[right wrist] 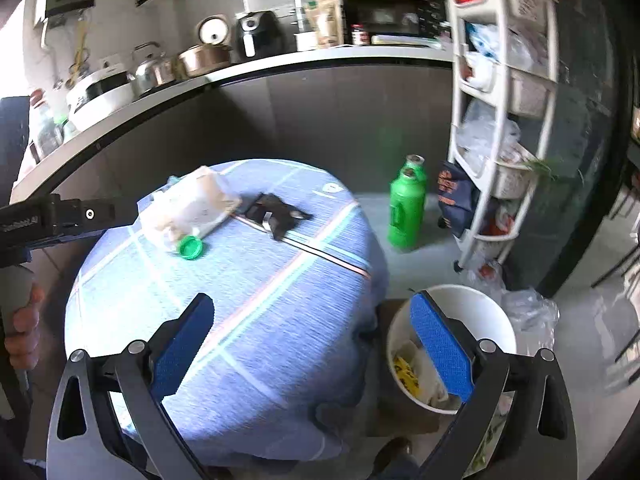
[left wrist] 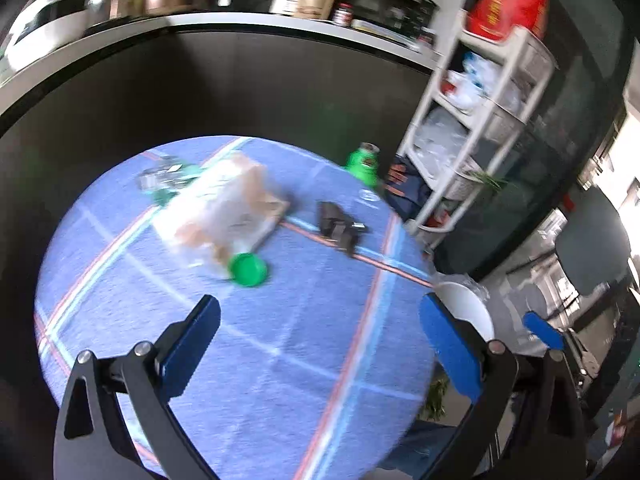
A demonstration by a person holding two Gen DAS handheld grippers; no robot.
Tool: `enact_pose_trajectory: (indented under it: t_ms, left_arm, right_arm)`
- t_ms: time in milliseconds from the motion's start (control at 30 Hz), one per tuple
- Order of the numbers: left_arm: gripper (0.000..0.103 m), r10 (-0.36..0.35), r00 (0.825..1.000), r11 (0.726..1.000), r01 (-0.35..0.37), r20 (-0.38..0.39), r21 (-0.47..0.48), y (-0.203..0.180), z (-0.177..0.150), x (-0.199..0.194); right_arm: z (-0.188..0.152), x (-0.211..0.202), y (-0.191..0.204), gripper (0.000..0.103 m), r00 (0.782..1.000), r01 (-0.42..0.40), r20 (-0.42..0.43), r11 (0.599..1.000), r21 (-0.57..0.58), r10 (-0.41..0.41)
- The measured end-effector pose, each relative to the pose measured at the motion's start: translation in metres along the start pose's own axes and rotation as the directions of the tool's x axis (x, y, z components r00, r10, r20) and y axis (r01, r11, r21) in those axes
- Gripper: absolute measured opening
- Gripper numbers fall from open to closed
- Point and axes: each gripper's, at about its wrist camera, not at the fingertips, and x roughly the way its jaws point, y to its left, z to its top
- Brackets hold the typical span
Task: Collect trash
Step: 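Move both open tools back over the table, then grasp the white Face tissue pack with the left tool while the right tool grasps the black wrapper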
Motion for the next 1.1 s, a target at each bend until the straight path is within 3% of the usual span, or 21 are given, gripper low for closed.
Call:
enact_pose_trajectory:
  t_ms: [233,467,533,667,767,1000,1100]
  left_arm:
    - [0.099,0.083,0.996,0.992,-0.081,0.019,-0.094,0.068,-0.001,-0.014]
    - [0.099,0.099,0.995,0.986,-0.097,0.008,-0.138,0.116,0.002,-0.006]
    - [0.099,0.096,0.995,0.987,-0.094,0.004,-0.132,0.123,0.003,-0.001]
    - [0.099,0.082,0.997,0.99,-0.083,-0.008,-0.114,0.136,0.009,0.013]
    - [0.099,0.071,0.997,0.992,-0.072,-0.021,-0.099,0.142,0.016,0.025]
    - [0.099,0.064,0.997,0.998,-0.064,-0.033,-0.01,0.138,0.045,0.061]
    - [0.099,0.017,0.999,0.999,-0.015,-0.046,0.045,0.131,0.057,0.081]
  right_arm:
    - [0.022,0.024,0.047,0.095,0.997,-0.066,-0.035,0.994,-0.085,0.063]
    - [0.039,0.07,0.083,0.093,0.99,-0.118,-0.09,0.982,-0.147,0.106]
    - [0.044,0.087,0.086,0.093,0.989,-0.119,-0.109,0.98,-0.158,0.102]
    - [0.055,0.125,0.082,0.075,0.984,-0.105,-0.155,0.984,-0.141,0.083]
    - [0.061,0.148,0.077,0.069,0.981,-0.09,-0.181,0.987,-0.133,0.065]
    - [0.077,0.196,0.067,0.069,0.978,-0.056,-0.208,0.985,-0.163,0.021]
    - [0.082,0.209,0.066,0.069,0.977,-0.047,-0.214,0.983,-0.179,0.008]
